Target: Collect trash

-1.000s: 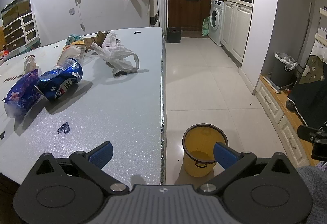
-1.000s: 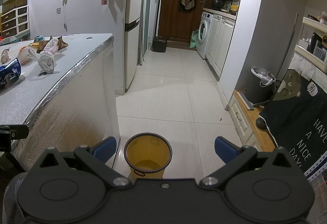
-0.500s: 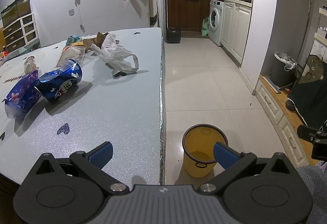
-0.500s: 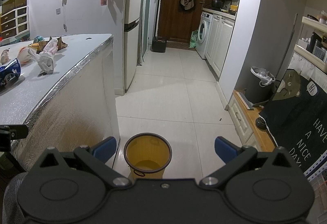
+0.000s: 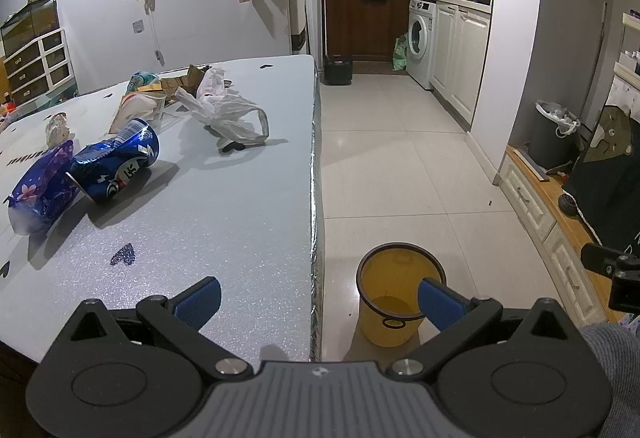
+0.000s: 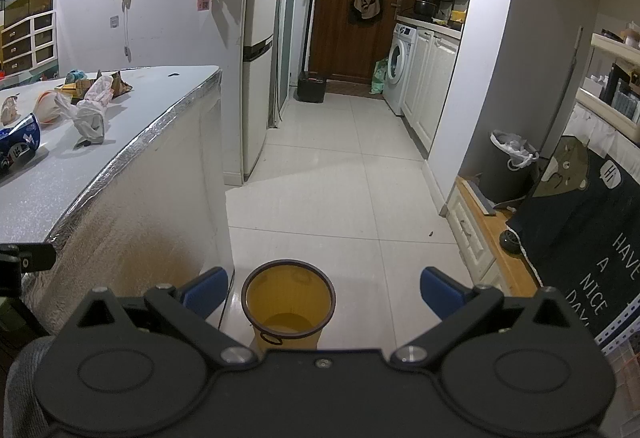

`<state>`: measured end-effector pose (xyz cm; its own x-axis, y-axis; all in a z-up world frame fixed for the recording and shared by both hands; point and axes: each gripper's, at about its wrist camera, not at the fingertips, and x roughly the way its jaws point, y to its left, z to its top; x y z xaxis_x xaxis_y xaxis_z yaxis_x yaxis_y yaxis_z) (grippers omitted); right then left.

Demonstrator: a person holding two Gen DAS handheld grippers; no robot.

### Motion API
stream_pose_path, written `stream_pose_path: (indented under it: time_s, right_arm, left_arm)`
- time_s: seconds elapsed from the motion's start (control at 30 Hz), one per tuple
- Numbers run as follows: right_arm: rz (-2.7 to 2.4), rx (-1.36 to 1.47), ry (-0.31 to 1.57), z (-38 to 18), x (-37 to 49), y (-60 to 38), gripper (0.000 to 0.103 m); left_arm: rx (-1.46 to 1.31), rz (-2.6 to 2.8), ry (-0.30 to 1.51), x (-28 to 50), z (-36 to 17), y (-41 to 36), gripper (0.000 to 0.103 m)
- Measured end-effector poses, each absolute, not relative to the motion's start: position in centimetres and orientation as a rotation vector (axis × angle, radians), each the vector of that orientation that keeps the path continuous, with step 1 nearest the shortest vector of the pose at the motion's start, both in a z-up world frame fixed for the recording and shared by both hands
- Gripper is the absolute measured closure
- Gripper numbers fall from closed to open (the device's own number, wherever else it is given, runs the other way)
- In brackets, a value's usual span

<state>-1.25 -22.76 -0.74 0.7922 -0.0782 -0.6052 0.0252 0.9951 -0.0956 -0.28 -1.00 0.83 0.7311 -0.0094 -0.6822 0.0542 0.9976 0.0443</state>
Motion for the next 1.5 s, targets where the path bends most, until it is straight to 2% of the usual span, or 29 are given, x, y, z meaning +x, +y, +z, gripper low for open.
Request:
stream_pose_path:
  time_s: [0.57, 0.8, 1.5]
  right_arm:
    - [-0.06, -0.085, 0.639, 0.0, -1.6, -23.5, 0.0]
    - [-0.04, -0.081, 0.573, 0.9, -1.1, -23.3, 0.0]
    - [0.325, -0.078, 0.28, 4.3, 6.9, -15.9, 0.0]
  left_arm:
    - [0.065, -0.039, 0.721, -0.3, 1.1, -1.0, 0.0]
    - [0.07, -0.026, 0.667, 0.3, 2.2, -0.2, 0.0]
    - [-0.021, 0.216, 0.528, 1.6, 6.0, 12.1, 0.0]
